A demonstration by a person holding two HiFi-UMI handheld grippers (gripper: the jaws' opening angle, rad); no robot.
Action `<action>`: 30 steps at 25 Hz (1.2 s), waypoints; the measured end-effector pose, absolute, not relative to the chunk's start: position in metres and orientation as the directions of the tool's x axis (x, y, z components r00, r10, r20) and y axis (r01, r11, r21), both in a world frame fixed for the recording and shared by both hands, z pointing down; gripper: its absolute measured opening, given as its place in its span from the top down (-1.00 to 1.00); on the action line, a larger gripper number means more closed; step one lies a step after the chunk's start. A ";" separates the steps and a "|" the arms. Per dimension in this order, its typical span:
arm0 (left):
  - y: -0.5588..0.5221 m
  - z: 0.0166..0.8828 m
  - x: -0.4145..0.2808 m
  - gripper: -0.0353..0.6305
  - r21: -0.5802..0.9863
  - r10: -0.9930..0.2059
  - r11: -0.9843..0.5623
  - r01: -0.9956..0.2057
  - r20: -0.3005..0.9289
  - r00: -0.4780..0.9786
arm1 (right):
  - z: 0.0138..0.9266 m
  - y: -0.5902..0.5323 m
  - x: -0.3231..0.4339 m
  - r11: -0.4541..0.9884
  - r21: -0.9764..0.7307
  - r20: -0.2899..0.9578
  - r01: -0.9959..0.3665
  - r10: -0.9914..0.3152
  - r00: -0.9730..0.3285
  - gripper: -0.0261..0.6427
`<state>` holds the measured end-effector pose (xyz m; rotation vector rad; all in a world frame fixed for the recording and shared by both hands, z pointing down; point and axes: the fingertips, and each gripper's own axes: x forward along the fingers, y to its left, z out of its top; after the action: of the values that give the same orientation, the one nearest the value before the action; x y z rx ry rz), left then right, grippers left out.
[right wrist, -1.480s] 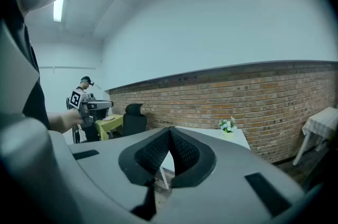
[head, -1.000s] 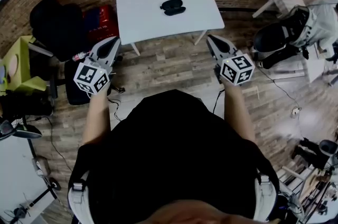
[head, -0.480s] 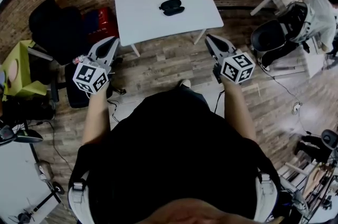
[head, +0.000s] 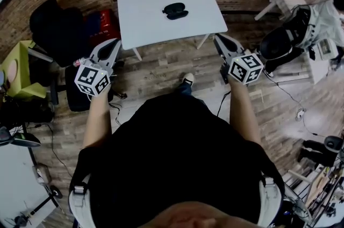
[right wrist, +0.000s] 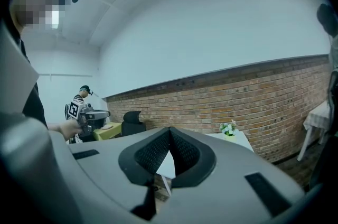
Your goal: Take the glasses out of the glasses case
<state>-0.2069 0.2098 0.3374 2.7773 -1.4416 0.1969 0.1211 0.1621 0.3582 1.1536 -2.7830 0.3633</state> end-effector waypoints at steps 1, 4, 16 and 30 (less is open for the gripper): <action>0.208 0.337 -0.207 0.86 -0.055 -0.815 -0.575 -0.816 0.115 0.567 | 0.357 0.160 0.122 0.683 -0.177 0.185 -0.709 -0.684 -0.705 0.88; 0.205 0.339 -0.207 0.86 -0.063 -0.817 -0.572 -0.818 0.124 0.563 | 0.359 0.154 0.122 0.683 -0.181 0.175 -0.708 -0.685 -0.707 0.88; 0.176 0.340 -0.195 0.86 -0.087 -0.834 -0.546 -0.833 0.147 0.532 | 0.369 0.116 0.136 0.692 -0.204 0.169 -0.692 -0.672 -0.721 0.88; 0.119 0.351 -0.166 0.86 -0.055 -0.836 -0.535 -0.843 0.178 0.519 | 0.380 0.050 0.160 0.700 -0.239 0.178 -0.673 -0.650 -0.739 0.88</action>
<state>-0.1663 0.1191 0.3510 2.7044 -1.4952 0.2840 0.1599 0.0504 0.3797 1.0997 -2.8226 0.4451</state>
